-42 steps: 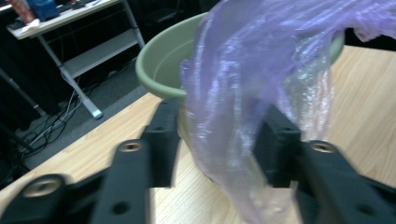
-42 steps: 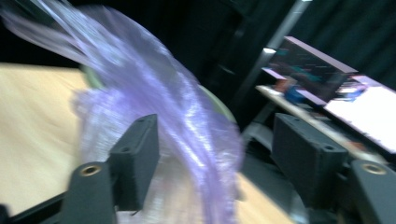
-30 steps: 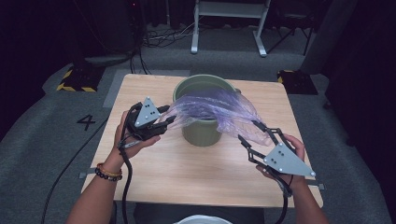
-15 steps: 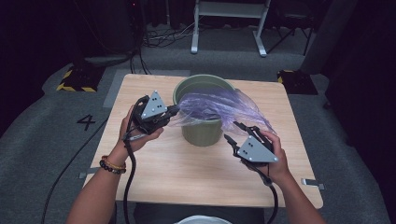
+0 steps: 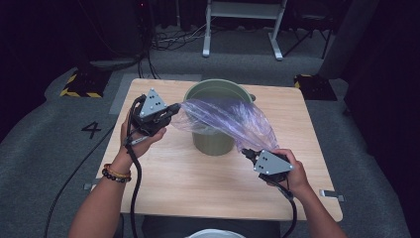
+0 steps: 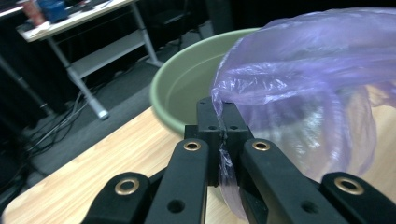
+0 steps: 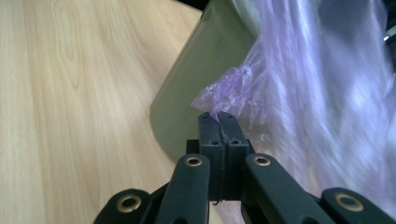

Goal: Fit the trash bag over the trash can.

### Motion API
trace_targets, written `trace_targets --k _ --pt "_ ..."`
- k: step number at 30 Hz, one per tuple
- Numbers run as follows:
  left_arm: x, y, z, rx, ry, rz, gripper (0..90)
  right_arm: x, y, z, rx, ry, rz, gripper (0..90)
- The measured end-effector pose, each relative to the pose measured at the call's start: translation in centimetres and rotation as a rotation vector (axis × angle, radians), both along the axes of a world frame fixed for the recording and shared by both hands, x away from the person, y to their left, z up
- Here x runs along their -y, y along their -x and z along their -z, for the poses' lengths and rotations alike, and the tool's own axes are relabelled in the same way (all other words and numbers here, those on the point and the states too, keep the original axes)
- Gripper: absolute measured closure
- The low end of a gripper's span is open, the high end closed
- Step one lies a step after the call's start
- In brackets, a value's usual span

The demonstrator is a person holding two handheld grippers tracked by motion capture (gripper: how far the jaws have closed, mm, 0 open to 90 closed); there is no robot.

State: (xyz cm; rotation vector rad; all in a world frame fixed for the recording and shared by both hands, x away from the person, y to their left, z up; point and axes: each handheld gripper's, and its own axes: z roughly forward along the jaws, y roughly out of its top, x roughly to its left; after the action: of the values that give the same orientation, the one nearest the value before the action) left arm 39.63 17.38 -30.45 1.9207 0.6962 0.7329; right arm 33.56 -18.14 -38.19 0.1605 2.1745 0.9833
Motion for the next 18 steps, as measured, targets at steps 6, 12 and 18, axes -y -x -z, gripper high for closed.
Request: trace_targets --k 6,12,18 --pt "-2.3 -0.6 1.0 -0.022 0.019 -0.066 89.7 1.0 -0.3 1.4 -0.038 0.037 0.007 90.0" --pt "-4.0 -0.6 1.9 -0.042 0.055 -0.081 89.7 2.4 -0.9 2.3 -0.058 0.038 0.02 84.1" --pt "-3.0 0.3 2.1 -0.033 0.052 -0.042 89.7 1.6 1.1 1.2 0.025 -0.032 -0.04 53.0"
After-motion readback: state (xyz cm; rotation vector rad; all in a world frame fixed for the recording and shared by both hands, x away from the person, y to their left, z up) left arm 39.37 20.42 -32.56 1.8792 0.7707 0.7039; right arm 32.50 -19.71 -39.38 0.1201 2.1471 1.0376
